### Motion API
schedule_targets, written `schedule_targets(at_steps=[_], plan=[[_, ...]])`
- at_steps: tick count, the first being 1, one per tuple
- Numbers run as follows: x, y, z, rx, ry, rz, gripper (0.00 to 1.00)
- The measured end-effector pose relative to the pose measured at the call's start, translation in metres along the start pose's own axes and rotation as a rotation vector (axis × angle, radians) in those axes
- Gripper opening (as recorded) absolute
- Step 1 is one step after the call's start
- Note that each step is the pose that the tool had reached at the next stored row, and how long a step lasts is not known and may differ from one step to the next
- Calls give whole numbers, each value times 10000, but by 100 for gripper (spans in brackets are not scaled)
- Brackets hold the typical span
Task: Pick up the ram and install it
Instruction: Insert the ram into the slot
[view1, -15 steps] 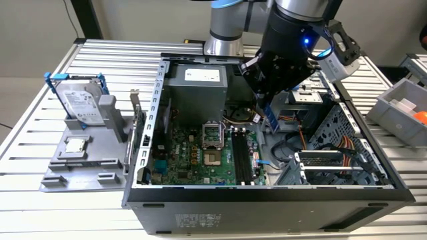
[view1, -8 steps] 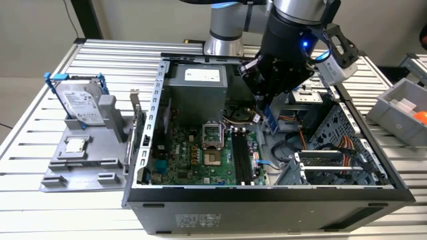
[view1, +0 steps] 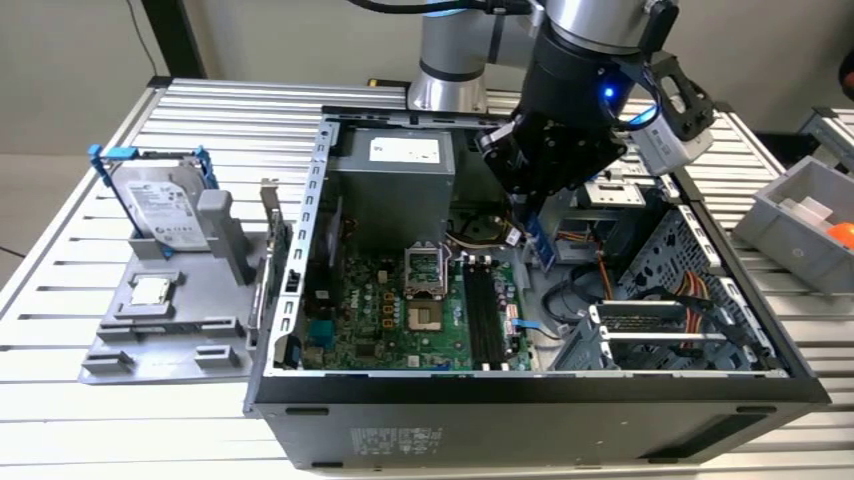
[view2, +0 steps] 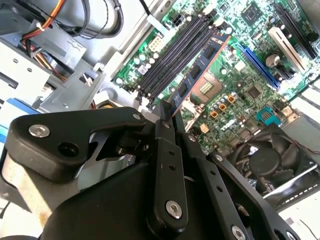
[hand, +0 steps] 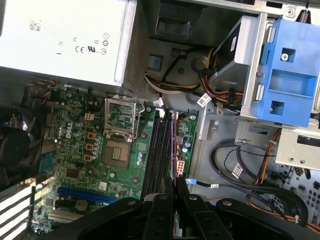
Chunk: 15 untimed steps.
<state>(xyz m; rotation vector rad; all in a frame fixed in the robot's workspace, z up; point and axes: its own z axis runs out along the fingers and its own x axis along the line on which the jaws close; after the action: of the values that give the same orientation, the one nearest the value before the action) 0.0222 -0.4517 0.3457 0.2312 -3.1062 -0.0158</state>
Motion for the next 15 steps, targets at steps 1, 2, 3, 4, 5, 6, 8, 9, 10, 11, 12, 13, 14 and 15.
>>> schedule_targets(at_steps=[1,2,3,4,5,6,8,9,10,11,12,13,14,15], plan=[[0,0,4,7,1,2,0],[0,0,9,13,2,4,0],[0,0,14,19,3,6,0],[-1,0,18,27,5,8,0],[-1,0,22,35,6,11,0],[-1,0,27,42,6,13,0],[-1,0,36,58,8,17,0],[-1,1,40,67,9,19,0],[-1,0,44,76,11,21,0],[-1,1,48,84,12,23,0],[-2,1,53,94,14,25,0],[-2,1,57,102,15,28,0],[-2,1,62,110,16,29,0],[-2,1,65,119,18,32,0]])
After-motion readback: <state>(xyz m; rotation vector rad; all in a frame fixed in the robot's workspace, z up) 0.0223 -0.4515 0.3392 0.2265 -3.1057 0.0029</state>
